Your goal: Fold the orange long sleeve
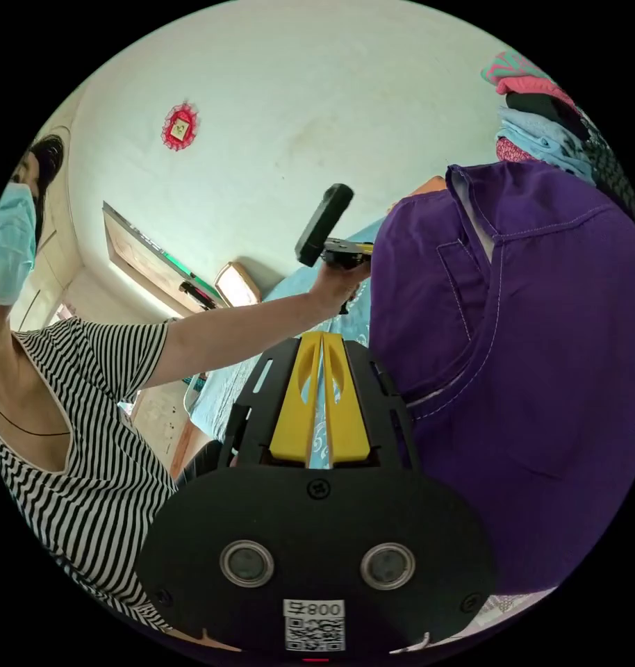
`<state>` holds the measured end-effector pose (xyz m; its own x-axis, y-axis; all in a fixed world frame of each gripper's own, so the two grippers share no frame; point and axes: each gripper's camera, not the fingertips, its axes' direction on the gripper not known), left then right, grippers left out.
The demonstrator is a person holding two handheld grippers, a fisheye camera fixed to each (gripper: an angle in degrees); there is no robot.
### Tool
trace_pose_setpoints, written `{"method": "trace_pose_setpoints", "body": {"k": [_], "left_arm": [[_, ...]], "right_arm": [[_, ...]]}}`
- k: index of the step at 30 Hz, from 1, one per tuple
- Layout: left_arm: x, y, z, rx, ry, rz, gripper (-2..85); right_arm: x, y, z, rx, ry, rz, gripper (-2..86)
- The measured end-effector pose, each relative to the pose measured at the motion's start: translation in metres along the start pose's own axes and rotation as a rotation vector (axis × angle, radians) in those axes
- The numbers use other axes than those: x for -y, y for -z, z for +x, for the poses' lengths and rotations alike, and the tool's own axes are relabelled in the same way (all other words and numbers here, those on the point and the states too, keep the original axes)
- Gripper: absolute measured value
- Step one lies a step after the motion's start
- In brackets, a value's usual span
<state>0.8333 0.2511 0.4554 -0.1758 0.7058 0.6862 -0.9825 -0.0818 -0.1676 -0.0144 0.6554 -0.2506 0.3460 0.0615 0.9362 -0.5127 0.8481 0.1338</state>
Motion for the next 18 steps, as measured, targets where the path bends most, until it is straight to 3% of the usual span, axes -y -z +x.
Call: {"method": "trace_pose_setpoints", "body": {"k": [3,7,13,18], "left_arm": [[0.004,0.019,0.0,0.14,-0.068,-0.042,1.2],[-0.009,0.072,-0.04,0.022,0.004,0.015,1.4],[-0.099,0.177,-0.174,-0.396,0.525,0.217,1.8],[-0.237,0.256,-0.257,-0.675,0.898,0.378,1.5]], "right_arm": [[-0.003,-0.012,0.018,0.029,-0.012,-0.002,0.0],[-0.005,-0.024,0.035,0.048,-0.008,0.0,0.0],[-0.007,-0.047,0.057,0.048,0.012,0.004,0.0],[-0.004,-0.069,0.071,0.03,0.03,-0.007,0.1]]}}
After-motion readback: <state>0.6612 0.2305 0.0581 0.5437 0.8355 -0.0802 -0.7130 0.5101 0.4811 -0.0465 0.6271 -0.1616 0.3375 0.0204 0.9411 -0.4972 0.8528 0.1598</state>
